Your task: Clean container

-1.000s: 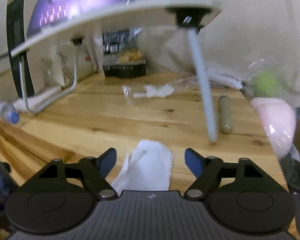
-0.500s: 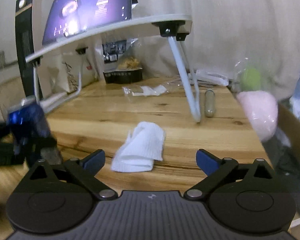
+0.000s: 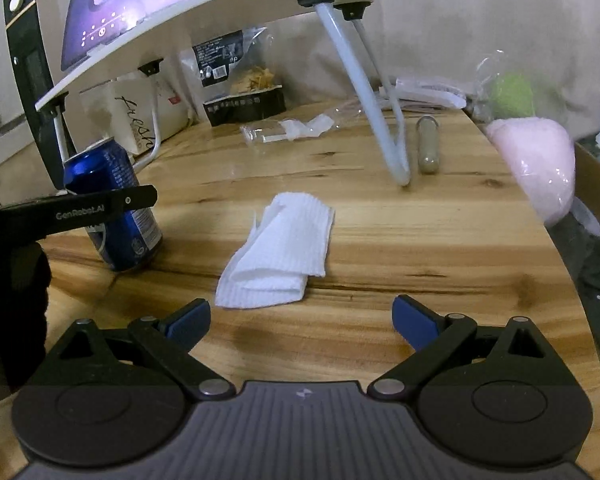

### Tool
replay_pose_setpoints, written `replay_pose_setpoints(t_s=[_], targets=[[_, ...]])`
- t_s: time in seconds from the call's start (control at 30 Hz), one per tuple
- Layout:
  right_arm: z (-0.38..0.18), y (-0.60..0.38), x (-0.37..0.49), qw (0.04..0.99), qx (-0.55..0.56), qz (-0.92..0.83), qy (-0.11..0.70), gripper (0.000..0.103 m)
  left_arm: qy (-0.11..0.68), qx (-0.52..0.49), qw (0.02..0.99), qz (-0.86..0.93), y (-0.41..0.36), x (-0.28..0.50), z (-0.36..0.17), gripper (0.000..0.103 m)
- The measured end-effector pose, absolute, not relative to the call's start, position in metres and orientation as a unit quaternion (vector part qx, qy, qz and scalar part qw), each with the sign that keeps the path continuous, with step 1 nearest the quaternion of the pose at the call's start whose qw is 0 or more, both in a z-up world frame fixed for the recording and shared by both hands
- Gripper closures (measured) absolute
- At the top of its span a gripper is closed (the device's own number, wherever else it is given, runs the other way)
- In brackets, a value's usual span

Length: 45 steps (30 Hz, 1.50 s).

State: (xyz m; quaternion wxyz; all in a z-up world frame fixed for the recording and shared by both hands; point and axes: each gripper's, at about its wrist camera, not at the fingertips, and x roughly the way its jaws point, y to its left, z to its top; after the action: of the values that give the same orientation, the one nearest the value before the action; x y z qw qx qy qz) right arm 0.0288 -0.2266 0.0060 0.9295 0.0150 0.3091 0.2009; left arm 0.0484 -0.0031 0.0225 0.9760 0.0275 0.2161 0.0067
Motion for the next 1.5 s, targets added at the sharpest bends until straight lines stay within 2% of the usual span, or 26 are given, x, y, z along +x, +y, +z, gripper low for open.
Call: replay_pose_setpoints(t_s=[0.4,0.47,0.53,0.57,0.77,0.83,0.97,1.27,1.33,1.5], targets=[[0.006,-0.222,0.029,0.933,-0.001,0.18,0.311,0.0,0.203,0.031,0.979,-0.01,0.009,0.051,0.028,0.035],[0.006,-0.221,0.029,0.933,-0.004,0.178,0.312,0.0,0.199,0.022,0.98,-0.011,0.011,0.046,0.029,0.031],[0.006,-0.218,0.029,0.933,-0.013,0.174,0.313,0.0,0.192,0.015,0.981,-0.015,0.01,0.037,0.031,0.018],[0.006,-0.217,0.03,0.933,-0.018,0.173,0.314,0.0,0.186,0.019,0.982,-0.014,0.009,0.033,0.031,0.016],[0.005,-0.211,0.032,0.934,-0.038,0.159,0.318,0.0,0.182,-0.005,0.983,-0.019,0.013,0.012,0.033,0.01],[0.005,-0.212,0.033,0.935,-0.036,0.151,0.319,0.0,0.189,-0.004,0.982,-0.023,0.013,0.002,0.028,0.0],[0.004,-0.209,0.033,0.937,-0.048,0.131,0.321,0.0,0.195,-0.014,0.98,-0.027,0.019,-0.014,0.025,0.0],[0.002,-0.208,0.031,0.94,-0.053,0.104,0.321,0.0,0.283,-0.059,0.956,-0.048,0.028,-0.01,0.01,0.0],[0.001,-0.208,0.031,0.94,-0.054,0.106,0.32,0.0,0.312,-0.062,0.947,-0.049,0.028,-0.005,0.005,0.0],[0.001,-0.209,0.027,0.939,-0.055,0.111,0.321,0.0,0.324,-0.045,0.945,-0.024,0.022,-0.005,0.001,0.0]])
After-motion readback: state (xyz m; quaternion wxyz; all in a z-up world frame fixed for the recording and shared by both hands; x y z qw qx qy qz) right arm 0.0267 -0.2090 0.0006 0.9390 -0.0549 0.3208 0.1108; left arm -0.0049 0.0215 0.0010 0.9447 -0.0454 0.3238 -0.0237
